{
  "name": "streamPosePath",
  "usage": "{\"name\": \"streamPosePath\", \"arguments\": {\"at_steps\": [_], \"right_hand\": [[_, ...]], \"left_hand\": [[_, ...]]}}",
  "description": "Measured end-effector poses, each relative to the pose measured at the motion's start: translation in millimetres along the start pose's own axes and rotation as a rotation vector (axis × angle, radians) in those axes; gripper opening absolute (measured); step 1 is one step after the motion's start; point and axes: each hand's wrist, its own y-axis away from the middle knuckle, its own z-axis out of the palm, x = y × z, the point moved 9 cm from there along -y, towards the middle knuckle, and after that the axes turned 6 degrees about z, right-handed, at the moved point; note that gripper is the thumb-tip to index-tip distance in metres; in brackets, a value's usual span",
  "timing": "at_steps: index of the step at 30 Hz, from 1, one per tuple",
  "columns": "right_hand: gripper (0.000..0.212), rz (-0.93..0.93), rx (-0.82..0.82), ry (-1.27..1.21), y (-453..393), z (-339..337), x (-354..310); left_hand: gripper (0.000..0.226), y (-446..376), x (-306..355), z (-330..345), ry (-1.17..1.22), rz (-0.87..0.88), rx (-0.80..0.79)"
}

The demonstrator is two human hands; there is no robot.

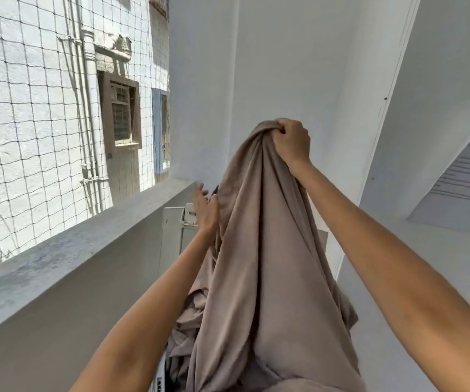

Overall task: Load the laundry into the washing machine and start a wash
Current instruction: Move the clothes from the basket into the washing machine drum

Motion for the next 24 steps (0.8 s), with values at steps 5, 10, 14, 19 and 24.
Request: {"name": "streamPosePath", "arguments": {"at_steps": [5, 10, 14, 19, 24], "right_hand": [[0.021, -0.019, -0.050, 0.032, -20.2, 16.5, -49.3], [0.024, 0.032, -0.207, 0.098, 11.7, 64.2, -9.8], [0.020, 0.034, -0.365, 0.058, 24.5, 85.9, 20.5], [0.022, 0.047, -0.705, 0.171, 51.6, 106.0, 85.2], [0.008, 0.095, -1.033, 0.321, 122.6, 140.3, 155.8]], "left_hand": [[0.020, -2.2, 55.1, -0.6, 0.446, 0.203, 0.006], [0.026, -10.3, 59.7, 13.4, 0.089, 0.275, -0.091], [0.018, -6.0, 38.4, 16.1, -0.121, 0.193, -0.040], [0.023, -7.5, 44.1, -22.4, -0.228, 0.282, 0.166], [0.021, 2.6, 53.6, -25.3, -0.349, 0.470, 0.153]]}}
